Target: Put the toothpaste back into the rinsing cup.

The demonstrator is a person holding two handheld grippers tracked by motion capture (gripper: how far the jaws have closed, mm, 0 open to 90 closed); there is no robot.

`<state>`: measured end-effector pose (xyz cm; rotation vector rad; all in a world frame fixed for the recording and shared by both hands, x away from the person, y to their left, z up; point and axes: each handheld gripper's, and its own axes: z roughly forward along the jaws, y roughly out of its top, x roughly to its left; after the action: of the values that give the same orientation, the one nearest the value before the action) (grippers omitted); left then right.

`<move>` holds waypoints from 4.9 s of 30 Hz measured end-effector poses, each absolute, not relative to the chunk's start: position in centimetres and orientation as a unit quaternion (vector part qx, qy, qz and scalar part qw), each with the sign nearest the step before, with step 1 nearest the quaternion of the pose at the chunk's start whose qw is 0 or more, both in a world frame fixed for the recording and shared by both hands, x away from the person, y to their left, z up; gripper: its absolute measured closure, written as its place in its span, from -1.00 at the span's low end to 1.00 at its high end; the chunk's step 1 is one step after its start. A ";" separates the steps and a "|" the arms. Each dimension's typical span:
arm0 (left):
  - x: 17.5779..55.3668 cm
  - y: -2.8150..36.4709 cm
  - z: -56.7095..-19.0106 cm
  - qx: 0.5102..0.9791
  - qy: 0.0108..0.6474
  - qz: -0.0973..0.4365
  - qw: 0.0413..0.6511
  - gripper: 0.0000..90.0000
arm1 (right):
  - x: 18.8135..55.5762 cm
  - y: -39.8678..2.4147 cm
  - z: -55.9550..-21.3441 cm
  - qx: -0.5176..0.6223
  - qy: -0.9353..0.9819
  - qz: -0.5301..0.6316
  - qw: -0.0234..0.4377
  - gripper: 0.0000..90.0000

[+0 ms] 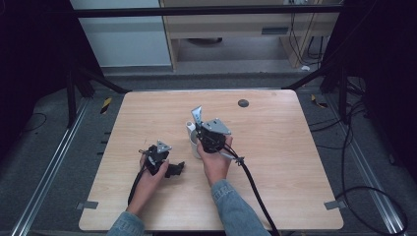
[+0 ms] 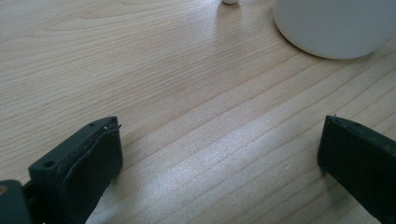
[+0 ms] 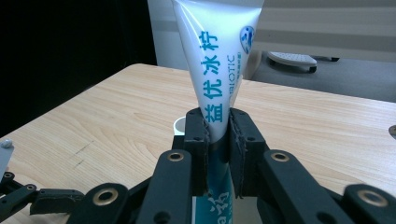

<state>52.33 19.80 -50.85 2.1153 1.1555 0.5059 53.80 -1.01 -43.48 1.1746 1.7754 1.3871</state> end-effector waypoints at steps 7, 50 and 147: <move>52.3 19.8 -50.8 0.810 0.442 0.194 0.333 -1.00 | 53.7 -1.1 -43.5 0.443 0.666 0.521 0.297 0.74; 52.3 19.8 -50.8 0.810 0.442 0.194 0.333 -1.00 | 54.2 -1.4 -43.4 0.443 0.672 0.521 0.285 0.65; 52.3 19.8 -50.9 0.809 0.443 0.194 0.334 -1.00 | 53.2 -4.3 -40.0 0.386 0.778 0.426 0.254 -0.78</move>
<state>52.33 19.79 -50.86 2.1128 1.1556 0.5057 53.19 -4.28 -40.04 1.0476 2.1131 1.1569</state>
